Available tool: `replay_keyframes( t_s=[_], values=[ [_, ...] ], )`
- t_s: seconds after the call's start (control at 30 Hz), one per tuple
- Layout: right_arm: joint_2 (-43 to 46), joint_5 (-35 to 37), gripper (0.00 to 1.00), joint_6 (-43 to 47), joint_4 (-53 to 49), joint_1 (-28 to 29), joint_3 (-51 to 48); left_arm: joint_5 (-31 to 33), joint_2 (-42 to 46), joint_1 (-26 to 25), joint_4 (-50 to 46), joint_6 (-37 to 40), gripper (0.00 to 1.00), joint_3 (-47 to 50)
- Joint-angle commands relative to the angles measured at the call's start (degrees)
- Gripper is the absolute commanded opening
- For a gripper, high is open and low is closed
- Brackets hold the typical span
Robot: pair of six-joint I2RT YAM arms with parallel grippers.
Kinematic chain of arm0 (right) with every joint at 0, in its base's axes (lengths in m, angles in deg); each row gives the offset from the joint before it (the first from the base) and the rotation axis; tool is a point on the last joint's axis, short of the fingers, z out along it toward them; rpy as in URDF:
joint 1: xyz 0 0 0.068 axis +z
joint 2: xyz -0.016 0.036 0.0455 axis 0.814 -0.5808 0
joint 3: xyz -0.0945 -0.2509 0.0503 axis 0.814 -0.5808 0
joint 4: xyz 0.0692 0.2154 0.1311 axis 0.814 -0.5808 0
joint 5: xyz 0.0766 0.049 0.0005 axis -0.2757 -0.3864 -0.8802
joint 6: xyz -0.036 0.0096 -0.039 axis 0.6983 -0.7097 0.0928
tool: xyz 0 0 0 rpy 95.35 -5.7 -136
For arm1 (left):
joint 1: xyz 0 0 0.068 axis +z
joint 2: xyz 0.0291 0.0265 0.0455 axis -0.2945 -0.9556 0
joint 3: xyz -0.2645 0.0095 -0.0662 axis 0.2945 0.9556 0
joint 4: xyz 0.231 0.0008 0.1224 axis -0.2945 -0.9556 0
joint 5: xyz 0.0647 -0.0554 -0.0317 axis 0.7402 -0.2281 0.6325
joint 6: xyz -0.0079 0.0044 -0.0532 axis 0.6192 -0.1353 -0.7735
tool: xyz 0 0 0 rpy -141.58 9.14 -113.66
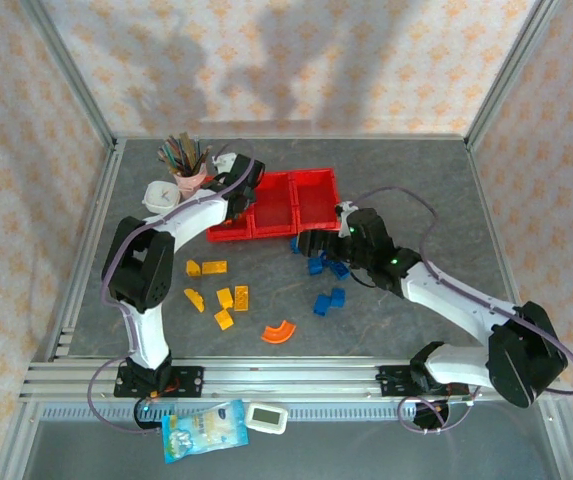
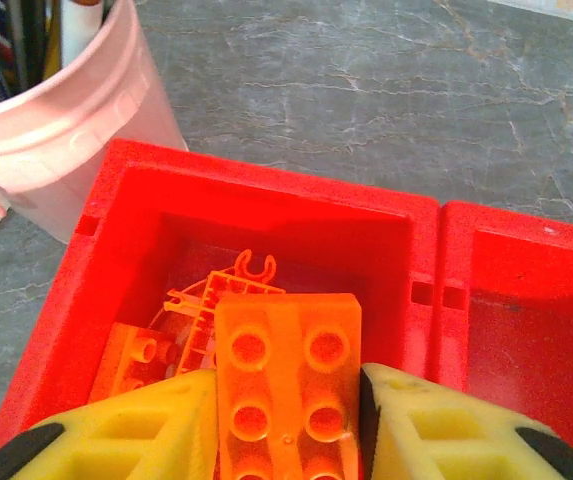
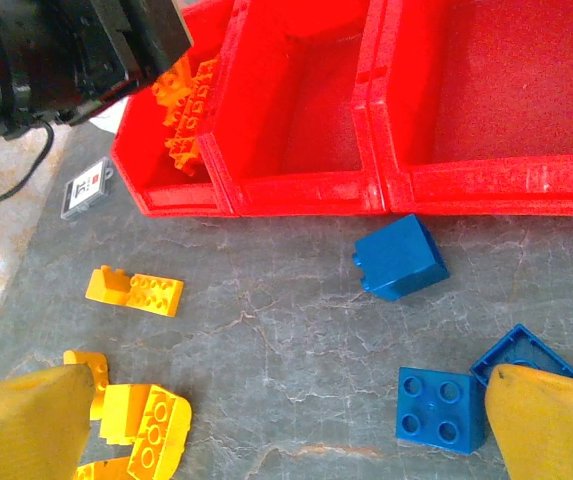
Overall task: Sort the legos into containers by color
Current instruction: Place the lego in the container, then pick up the lego from the middle-left of the table.
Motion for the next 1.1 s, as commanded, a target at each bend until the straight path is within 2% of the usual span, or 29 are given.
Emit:
replay_keyframes(
  t_s=[0.0,0.2,0.37,0.5,0.8,1.07],
  values=[
    [-0.1,-0.3,1.0,0.8,-0.3,0.3,1.1,-0.7,-0.3,0.2,-0.4,1.5,0.46,-1.8],
    [0.3,1.2,1.0,2.5,-3.6,0.5,2.2,-1.6,1.7,0.2,-2.9,1.4,0.49,-1.8],
    [2.2,1.1,1.0,3.2,-4.3,0.6,1.1,-6.9,8.7,-0.5,-2.6,1.3,0.51,4.2],
    [2.4,1.3,1.0,4.0,-5.7,0.5,-0.2,-7.4,15.6,-3.6,-3.9,1.7,0.52,10.4],
    [8.7,0.9,1.0,2.2,-9.3,-1.2,-5.7,-7.3,28.2,-19.3,-9.7,-1.1,0.55,22.4],
    [14.4,-2.4,1.0,0.1,-9.7,-2.1,-12.5,-9.5,27.6,-35.3,-13.3,-5.0,0.63,26.3]
  ],
)
